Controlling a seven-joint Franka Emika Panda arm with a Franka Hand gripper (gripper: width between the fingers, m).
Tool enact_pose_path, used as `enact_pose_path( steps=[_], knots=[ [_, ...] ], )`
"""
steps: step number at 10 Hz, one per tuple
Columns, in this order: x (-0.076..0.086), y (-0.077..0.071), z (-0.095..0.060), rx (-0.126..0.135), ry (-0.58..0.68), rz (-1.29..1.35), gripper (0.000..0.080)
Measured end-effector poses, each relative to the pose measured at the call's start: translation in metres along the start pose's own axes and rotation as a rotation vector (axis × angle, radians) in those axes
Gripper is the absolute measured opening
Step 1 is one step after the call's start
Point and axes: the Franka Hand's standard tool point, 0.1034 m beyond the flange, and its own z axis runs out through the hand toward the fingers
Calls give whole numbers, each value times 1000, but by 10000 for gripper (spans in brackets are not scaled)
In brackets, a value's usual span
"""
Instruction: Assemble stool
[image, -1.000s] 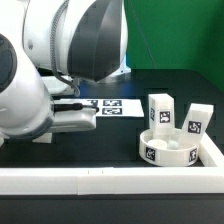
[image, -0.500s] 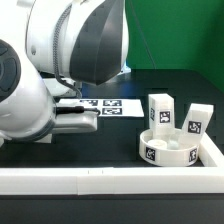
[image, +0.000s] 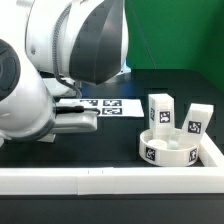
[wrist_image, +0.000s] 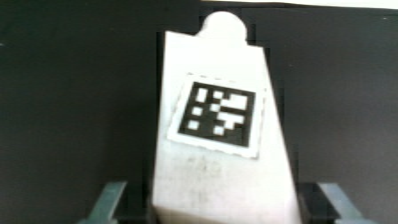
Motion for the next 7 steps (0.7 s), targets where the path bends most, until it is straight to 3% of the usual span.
enact_pose_path(
  steps=[3, 5, 6, 7],
  knots=[
    [-21, -21, -34, -8, 13, -3, 322],
    [-37, -49, -58, -24, 15, 21, 324],
    [-41, -65, -70, -18, 30, 42, 324],
    [-43, -75, -81, -30, 53, 57, 324]
  ],
)
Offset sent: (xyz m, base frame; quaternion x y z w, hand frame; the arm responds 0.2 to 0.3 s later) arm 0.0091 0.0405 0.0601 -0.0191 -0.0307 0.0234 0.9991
